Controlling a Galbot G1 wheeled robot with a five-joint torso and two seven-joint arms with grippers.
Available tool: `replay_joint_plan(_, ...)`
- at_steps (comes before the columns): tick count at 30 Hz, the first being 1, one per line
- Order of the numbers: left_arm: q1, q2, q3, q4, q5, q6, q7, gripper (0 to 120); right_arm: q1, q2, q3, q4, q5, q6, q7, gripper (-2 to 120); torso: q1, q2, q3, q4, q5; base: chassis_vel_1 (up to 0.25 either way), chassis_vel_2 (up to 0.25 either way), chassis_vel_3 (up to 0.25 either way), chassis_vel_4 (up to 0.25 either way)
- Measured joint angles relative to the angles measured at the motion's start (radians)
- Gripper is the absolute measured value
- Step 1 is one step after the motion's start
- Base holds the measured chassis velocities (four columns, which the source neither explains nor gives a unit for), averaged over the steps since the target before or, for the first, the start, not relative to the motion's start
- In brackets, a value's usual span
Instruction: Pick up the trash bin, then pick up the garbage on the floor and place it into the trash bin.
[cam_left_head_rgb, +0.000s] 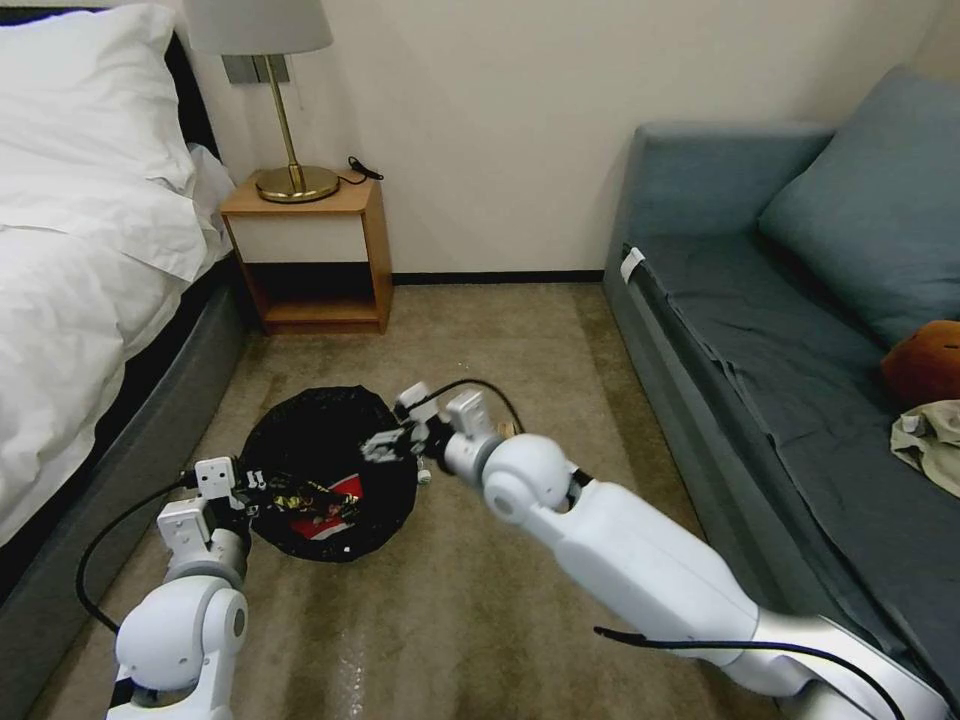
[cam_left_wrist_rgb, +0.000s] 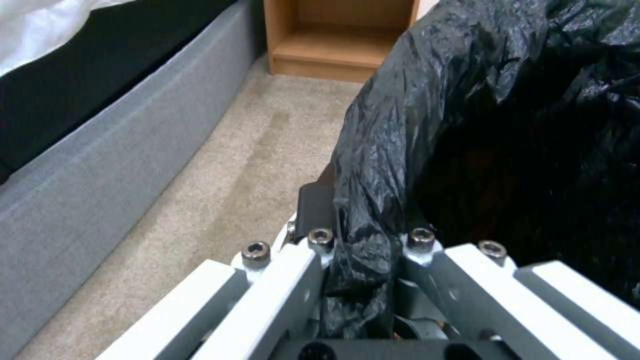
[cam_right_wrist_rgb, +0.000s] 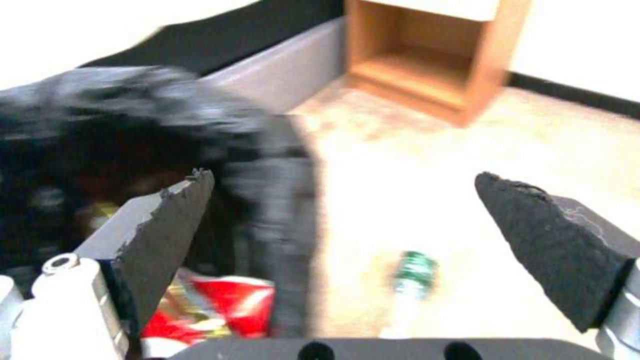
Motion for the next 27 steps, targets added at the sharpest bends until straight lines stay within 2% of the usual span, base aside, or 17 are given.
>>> replay_joint_plan(5, 0.003, 0.009, -0.01, 0.001, -0.003, -0.004, 0.0, 4, -0.041, -0.052, 0.091, 0.011, -0.035, -0.005, 0.008, 100, 0.0, 0.0, 0.0, -0.0001, 0.0001, 0.0, 0.0, 0.0, 0.0)
replay_joint_plan(6, 0.004, 0.015, -0.018, 0.002, -0.008, -0.006, 0.0, 4, -0.075, -0.087, 0.147, 0.018, -0.054, -0.006, 0.01, 100, 0.0, 0.0, 0.0, -0.0001, 0.0003, 0.0, 0.0, 0.0, 0.0)
replay_joint_plan(12, 0.013, 0.008, -0.021, -0.004, -0.01, -0.007, 0.0, 4, -0.183, -0.155, 0.27, 0.032, -0.106, -0.003, -0.001, 100, 0.0, 0.0, 0.0, -0.0002, 0.0001, 0.0, 0.0, 0.0, 0.0)
replay_joint_plan(19, 0.025, 0.014, -0.021, -0.009, -0.008, -0.013, 0.001, 4, -0.325, -0.148, 0.391, 0.021, -0.167, 0.02, -0.045, 100, 0.0, 0.0, 0.0, -0.0001, 0.0002, 0.0, 0.0, 0.0, 0.0)
replay_joint_plan(27, 0.028, 0.018, -0.033, 0.003, -0.007, -0.033, 0.001, 4, -0.381, -0.139, 0.435, -0.003, -0.201, 0.038, -0.072, 100, 0.0, 0.0, 0.0, 0.0, -0.0003, 0.0, 0.0, 0.0, 0.0)
